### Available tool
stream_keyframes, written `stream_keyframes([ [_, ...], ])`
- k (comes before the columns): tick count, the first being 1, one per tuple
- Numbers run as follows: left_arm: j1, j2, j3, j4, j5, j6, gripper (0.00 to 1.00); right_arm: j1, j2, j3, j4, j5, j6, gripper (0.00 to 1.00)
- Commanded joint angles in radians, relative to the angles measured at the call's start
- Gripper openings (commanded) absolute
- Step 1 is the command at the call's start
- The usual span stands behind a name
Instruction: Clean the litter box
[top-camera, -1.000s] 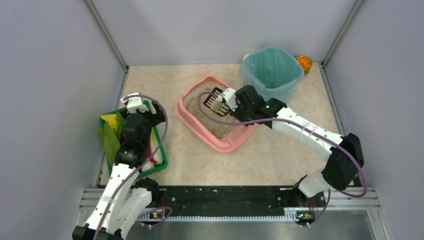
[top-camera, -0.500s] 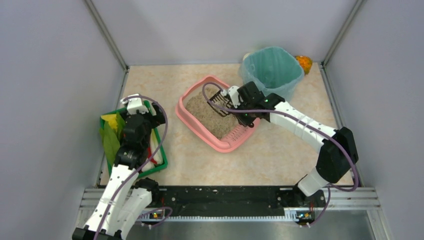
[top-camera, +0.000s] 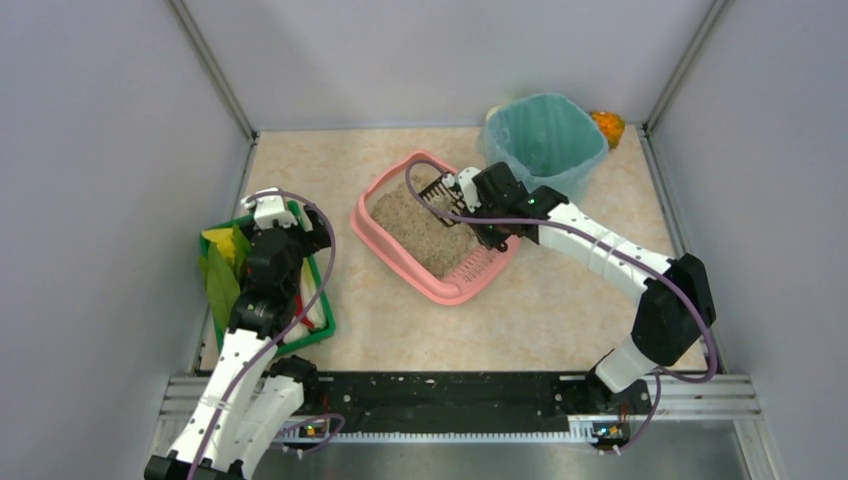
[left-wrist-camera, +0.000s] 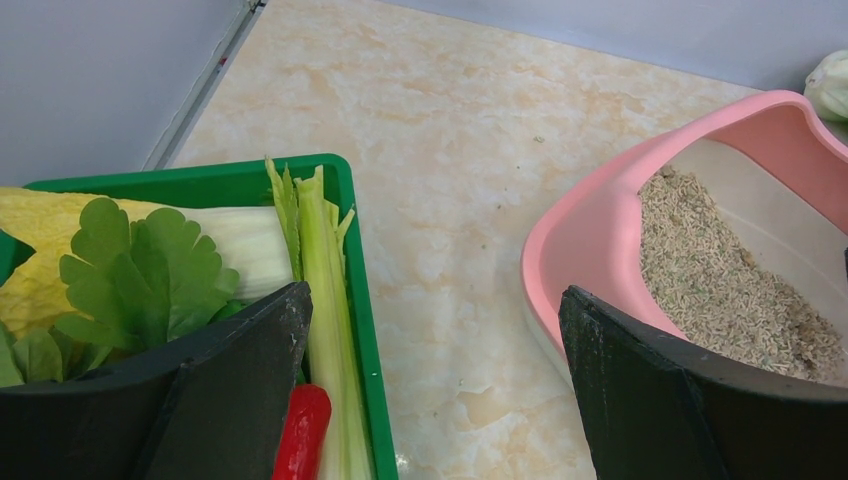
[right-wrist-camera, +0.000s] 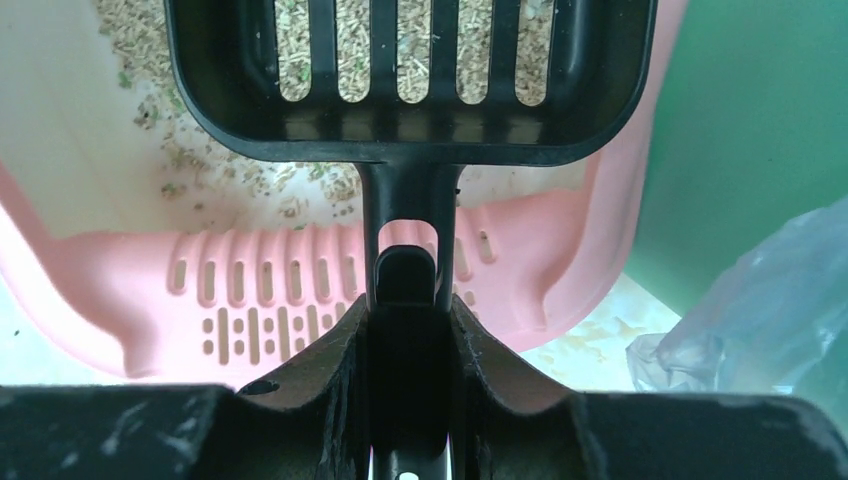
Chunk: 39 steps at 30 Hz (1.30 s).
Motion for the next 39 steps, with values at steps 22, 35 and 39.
stream_keyframes([
  [22, 0.001, -0.006, 0.015, 0.034, -0.004, -0.011, 0.98, 0.048, 0.040, 0.066, 0.025, 0.085, 0.078, 0.00],
  [35, 0.001, -0.013, -0.007, 0.062, -0.009, -0.003, 0.98, 0.079, 0.000, 0.150, -0.053, 0.088, 0.004, 0.00],
  [39, 0.001, -0.007, -0.012, 0.080, -0.007, 0.004, 0.98, 0.080, 0.001, 0.219, -0.133, 0.050, -0.030, 0.00],
])
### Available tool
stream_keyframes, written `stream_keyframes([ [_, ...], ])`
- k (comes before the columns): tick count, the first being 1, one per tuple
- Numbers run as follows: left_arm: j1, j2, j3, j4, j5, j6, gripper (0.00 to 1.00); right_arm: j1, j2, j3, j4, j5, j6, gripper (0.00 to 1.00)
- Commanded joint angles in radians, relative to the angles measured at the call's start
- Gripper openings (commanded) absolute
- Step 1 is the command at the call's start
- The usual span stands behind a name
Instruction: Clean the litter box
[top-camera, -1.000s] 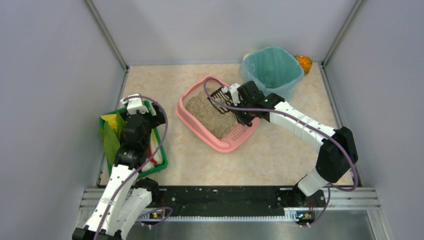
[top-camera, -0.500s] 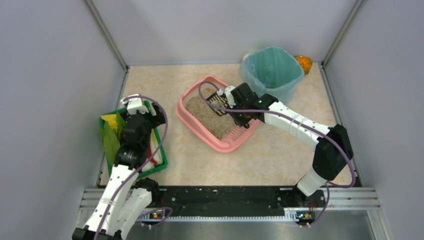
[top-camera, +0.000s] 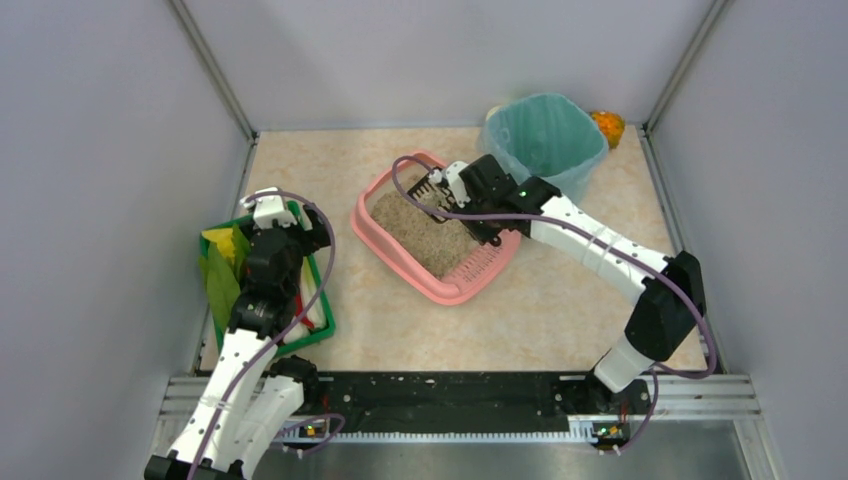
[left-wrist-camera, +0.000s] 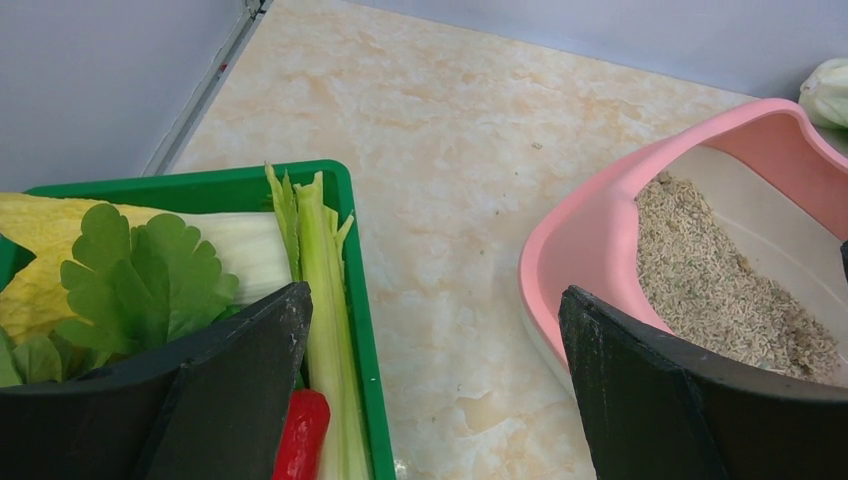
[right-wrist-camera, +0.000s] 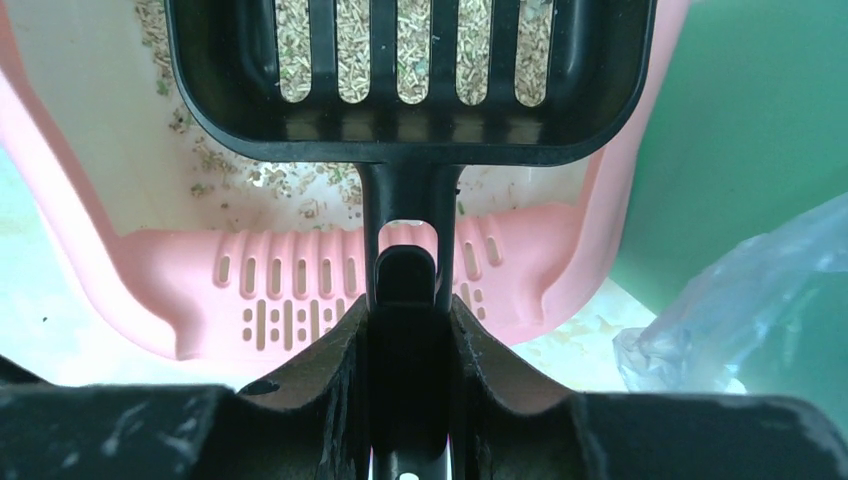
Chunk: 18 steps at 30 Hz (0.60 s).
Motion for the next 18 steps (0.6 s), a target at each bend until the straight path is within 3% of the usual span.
stream_keyframes([
  [1, 0.001, -0.002, -0.015, 0.078, -0.005, 0.004, 0.98, 0.016, -0.043, 0.119, -0.081, -0.038, -0.057, 0.00],
  [11, 0.001, 0.028, -0.029, 0.118, 0.004, 0.008, 0.98, 0.010, -0.060, 0.325, -0.265, -0.033, -0.150, 0.00],
  [18, 0.001, 0.028, -0.041, 0.157, 0.005, 0.009, 0.98, -0.085, -0.054, 0.461, -0.379, -0.009, -0.182, 0.00],
])
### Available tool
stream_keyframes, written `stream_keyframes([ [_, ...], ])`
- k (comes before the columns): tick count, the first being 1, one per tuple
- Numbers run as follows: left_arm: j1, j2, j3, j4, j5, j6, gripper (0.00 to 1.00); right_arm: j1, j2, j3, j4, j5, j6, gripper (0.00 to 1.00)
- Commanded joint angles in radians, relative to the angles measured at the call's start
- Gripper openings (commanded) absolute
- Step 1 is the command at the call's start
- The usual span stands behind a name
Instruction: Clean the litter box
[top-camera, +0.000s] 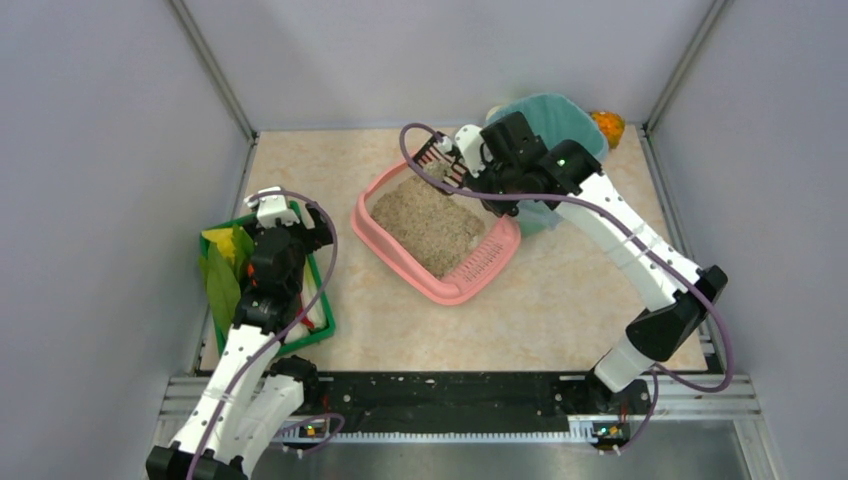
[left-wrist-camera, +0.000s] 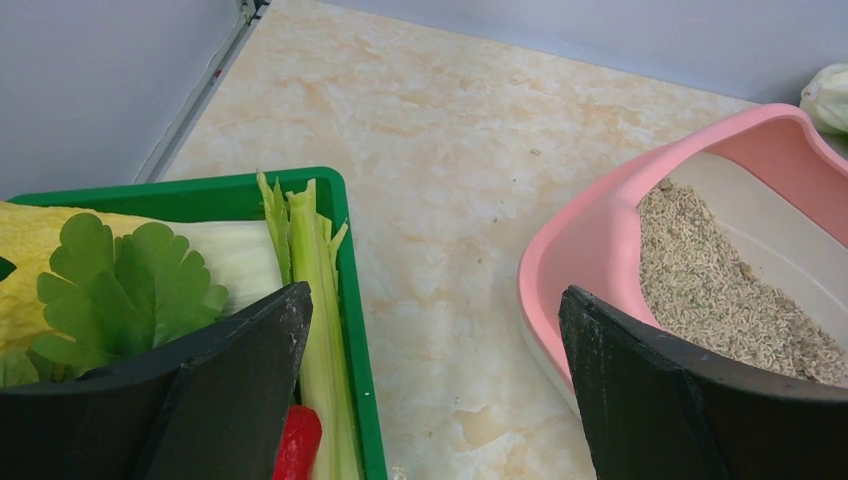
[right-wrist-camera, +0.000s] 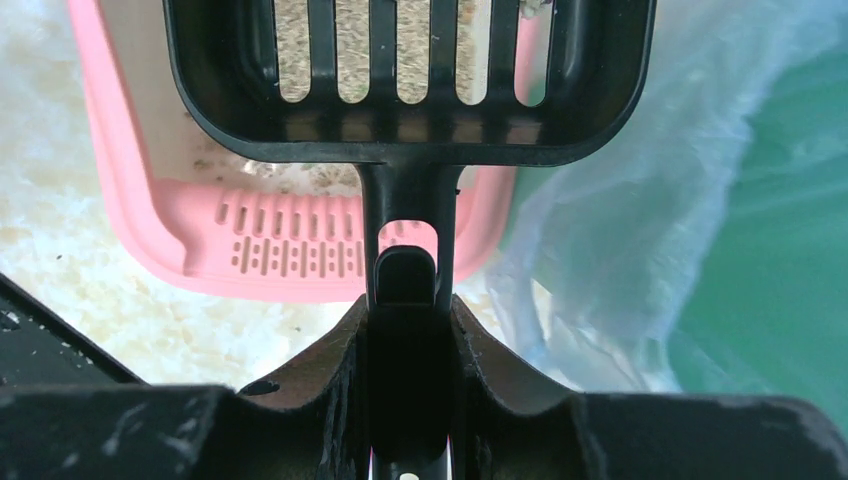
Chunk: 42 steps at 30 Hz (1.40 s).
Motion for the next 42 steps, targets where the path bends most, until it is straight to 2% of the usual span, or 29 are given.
stream_keyframes([
  [1, 0.001, -0.004, -0.013, 0.083, 0.004, 0.005, 0.98, -0.079, -0.062, 0.086, -0.066, 0.025, -0.032, 0.00],
  [12, -0.035, 0.009, -0.033, 0.134, -0.014, 0.020, 0.98, -0.321, -0.193, 0.051, -0.027, 0.110, -0.039, 0.00],
  [17, -0.056, 0.002, -0.052, 0.158, -0.032, 0.026, 0.99, -0.346, -0.206, 0.007, 0.004, 0.315, -0.069, 0.00],
  [25, -0.086, -0.030, -0.066, 0.181, -0.070, 0.061, 0.99, -0.346, -0.141, -0.044, 0.054, 0.561, -0.122, 0.00],
  [29, -0.093, -0.047, -0.074, 0.192, -0.086, 0.072, 0.99, -0.321, -0.144, -0.087, 0.140, 0.715, -0.249, 0.00],
  [35, -0.097, -0.063, -0.076, 0.201, -0.096, 0.079, 0.99, -0.217, -0.135, -0.224, 0.325, 0.905, -0.565, 0.00],
  [42, -0.100, -0.085, -0.080, 0.209, -0.108, 0.092, 0.99, -0.206, -0.111, -0.379, 0.526, 1.023, -0.872, 0.00],
])
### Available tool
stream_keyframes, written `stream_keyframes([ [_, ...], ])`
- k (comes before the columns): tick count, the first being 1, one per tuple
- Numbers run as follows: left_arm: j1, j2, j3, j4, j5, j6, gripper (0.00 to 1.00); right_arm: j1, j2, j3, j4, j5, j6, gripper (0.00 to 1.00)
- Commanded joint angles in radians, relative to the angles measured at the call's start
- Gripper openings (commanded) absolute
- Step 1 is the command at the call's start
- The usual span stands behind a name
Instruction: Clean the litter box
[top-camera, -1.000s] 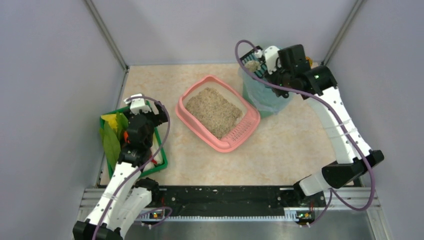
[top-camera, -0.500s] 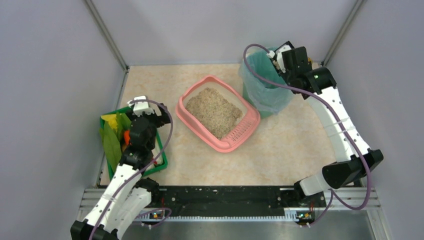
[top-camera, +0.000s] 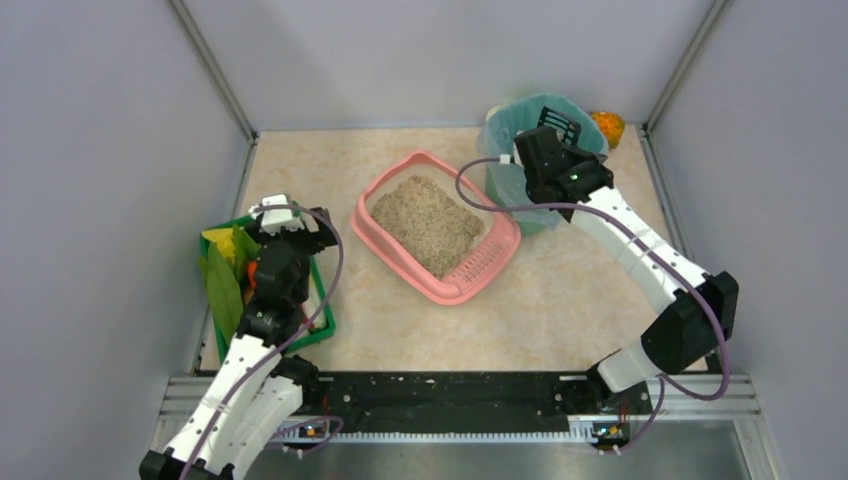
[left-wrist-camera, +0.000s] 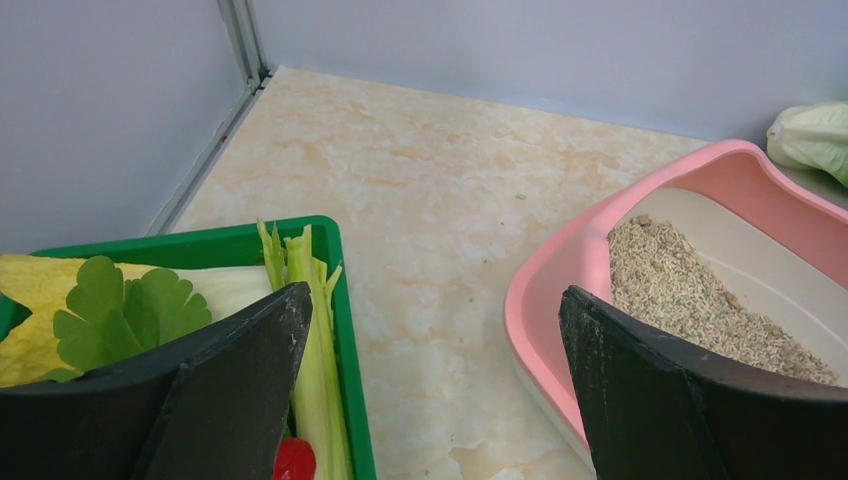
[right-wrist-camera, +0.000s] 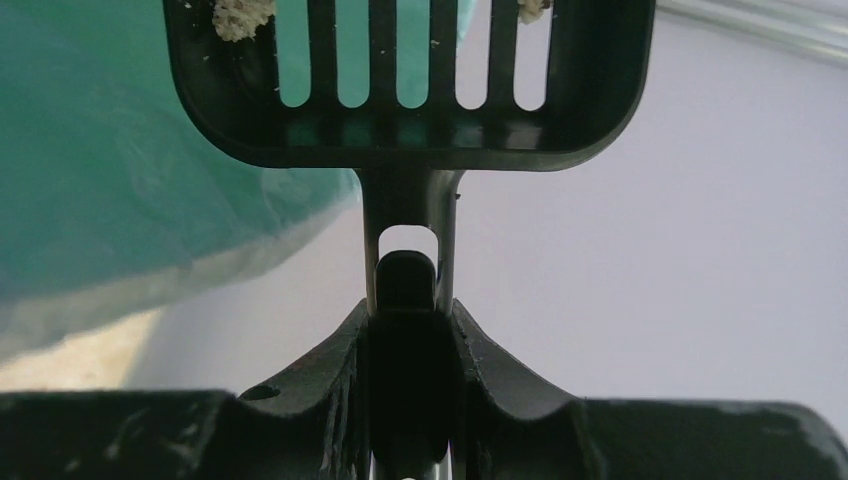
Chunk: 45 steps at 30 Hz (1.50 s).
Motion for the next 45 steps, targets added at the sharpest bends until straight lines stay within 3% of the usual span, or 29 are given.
stream_keyframes([
  [1, -0.008, -0.023, -0.010, 0.067, -0.027, 0.024, 0.99, 0.002, -0.001, -0.062, 0.235, 0.142, -0.279, 0.00],
  [13, -0.020, -0.046, -0.023, 0.088, -0.051, 0.057, 0.99, 0.049, -0.046, -0.080, 0.299, -0.014, -0.575, 0.00],
  [15, -0.022, -0.045, -0.024, 0.095, -0.052, 0.063, 0.99, 0.069, -0.034, -0.059, 0.252, -0.048, -0.553, 0.00],
  [19, -0.023, -0.056, -0.027, 0.094, -0.059, 0.069, 0.99, 0.013, -0.036, -0.072, 0.341, 0.010, -0.592, 0.00],
  [21, -0.025, -0.054, -0.029, 0.100, -0.062, 0.071, 0.99, 0.025, -0.025, -0.072, 0.287, -0.017, -0.580, 0.00],
  [24, -0.030, -0.058, -0.028, 0.098, -0.059, 0.075, 0.99, -0.018, -0.037, -0.068, 0.401, 0.020, -0.624, 0.00],
  [27, -0.032, -0.059, -0.030, 0.103, -0.064, 0.079, 0.99, -0.014, -0.051, -0.070, 0.356, -0.030, -0.628, 0.00],
  [29, -0.032, -0.063, -0.031, 0.102, -0.065, 0.080, 0.99, -0.041, -0.067, -0.097, 0.491, 0.003, -0.692, 0.00],
  [32, -0.032, -0.065, -0.031, 0.106, -0.069, 0.081, 0.99, -0.019, -0.052, -0.050, 0.317, -0.068, -0.615, 0.00],
  [34, -0.032, -0.070, -0.031, 0.104, -0.066, 0.080, 0.99, -0.045, -0.063, -0.081, 0.462, -0.022, -0.670, 0.00],
  [37, -0.032, -0.072, -0.032, 0.106, -0.072, 0.084, 0.99, -0.008, -0.073, -0.073, 0.316, -0.120, -0.627, 0.00],
  [39, -0.034, -0.074, -0.032, 0.104, -0.069, 0.083, 0.99, -0.032, -0.095, -0.119, 0.491, -0.057, -0.668, 0.00],
  [42, -0.034, -0.074, -0.033, 0.103, -0.074, 0.084, 0.99, -0.035, -0.081, -0.073, 0.305, -0.080, -0.578, 0.00],
  [44, -0.037, -0.072, -0.033, 0.104, -0.070, 0.083, 0.99, -0.044, -0.101, -0.135, 0.515, -0.013, -0.678, 0.00],
  [45, -0.037, -0.072, -0.033, 0.103, -0.069, 0.081, 0.99, -0.038, -0.099, -0.102, 0.436, -0.061, -0.620, 0.00],
])
